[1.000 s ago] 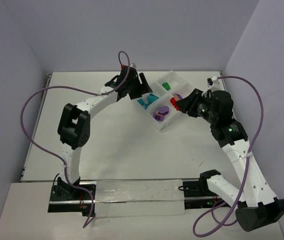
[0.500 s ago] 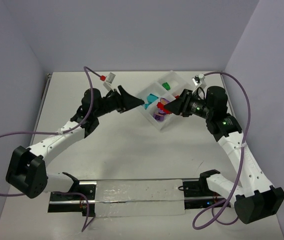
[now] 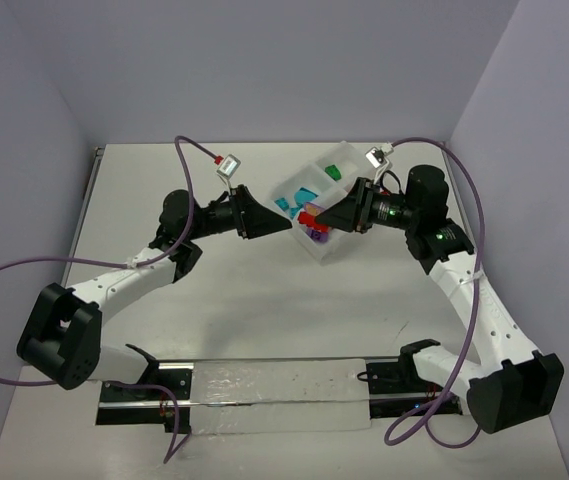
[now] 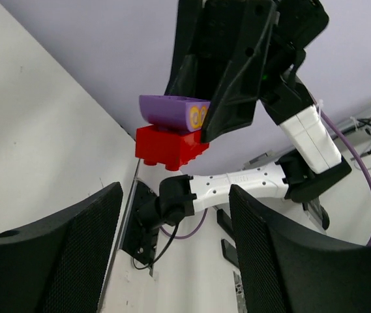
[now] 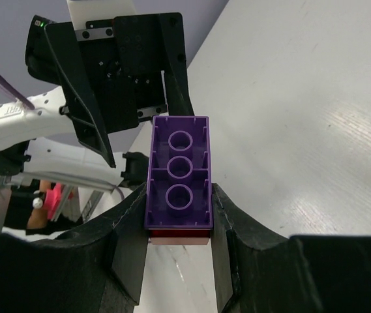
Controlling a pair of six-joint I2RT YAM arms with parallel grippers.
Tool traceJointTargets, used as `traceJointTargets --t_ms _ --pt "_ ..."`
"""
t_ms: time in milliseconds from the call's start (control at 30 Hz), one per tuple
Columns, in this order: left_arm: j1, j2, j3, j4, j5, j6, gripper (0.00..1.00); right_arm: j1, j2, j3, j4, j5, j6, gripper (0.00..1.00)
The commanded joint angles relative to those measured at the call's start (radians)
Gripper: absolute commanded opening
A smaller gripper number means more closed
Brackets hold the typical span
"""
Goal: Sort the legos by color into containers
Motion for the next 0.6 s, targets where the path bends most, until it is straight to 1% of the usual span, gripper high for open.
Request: traceJointTargets --t_ms 0,233,467,567 --pt "-0.015 0.018 0.025 0.099 0.067 0.010 0.72 0.000 0.007 0.006 0.083 -0.083 0.023 0.00" --pt "-0.032 0.045 0.055 0.089 0.071 0.015 0.70 0.033 0.029 0.022 0.053 -0.073 0.000 0.00" --pt "-0.033 0.038 0.056 0.084 0.064 0.016 0.70 0.072 0.048 0.047 0.029 -0.061 -0.019 0.00" --pt "-0.033 0.040 0.058 0.089 0.070 0.012 0.68 0.083 0.055 0.047 0.034 -0.057 -0.017 0.00"
